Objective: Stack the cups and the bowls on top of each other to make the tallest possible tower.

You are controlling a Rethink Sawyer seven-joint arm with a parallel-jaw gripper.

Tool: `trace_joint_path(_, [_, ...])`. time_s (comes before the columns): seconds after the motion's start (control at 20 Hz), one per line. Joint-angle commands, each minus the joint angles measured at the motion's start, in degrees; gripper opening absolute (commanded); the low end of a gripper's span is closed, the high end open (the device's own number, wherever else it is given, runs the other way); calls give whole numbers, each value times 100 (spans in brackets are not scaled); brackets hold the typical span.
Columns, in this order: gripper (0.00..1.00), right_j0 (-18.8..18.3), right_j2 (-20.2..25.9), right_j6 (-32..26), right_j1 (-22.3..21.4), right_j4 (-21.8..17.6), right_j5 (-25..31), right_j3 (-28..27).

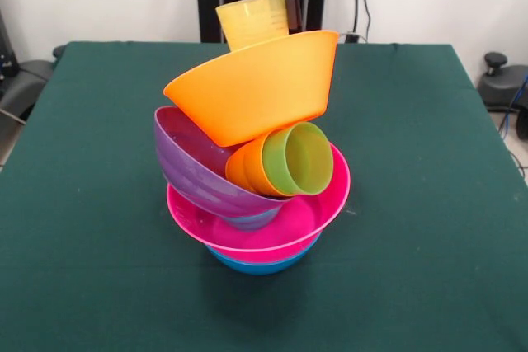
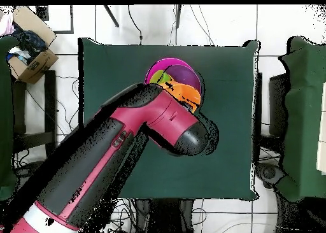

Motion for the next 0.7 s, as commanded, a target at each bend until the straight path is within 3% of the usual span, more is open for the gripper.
trace_joint_path(0.05, [0, -138, 1292, -246, -154, 287, -73, 156])
trace_joint_path(0.1, [100, -185, 1371, -444, -251, 401, -5, 190])
trace_joint_path(0.35, [100, -78, 1237, -236, -103, 97, -87, 323])
trace_joint_path(0.7, [100, -101, 1261, -197, -113, 178, 64, 266])
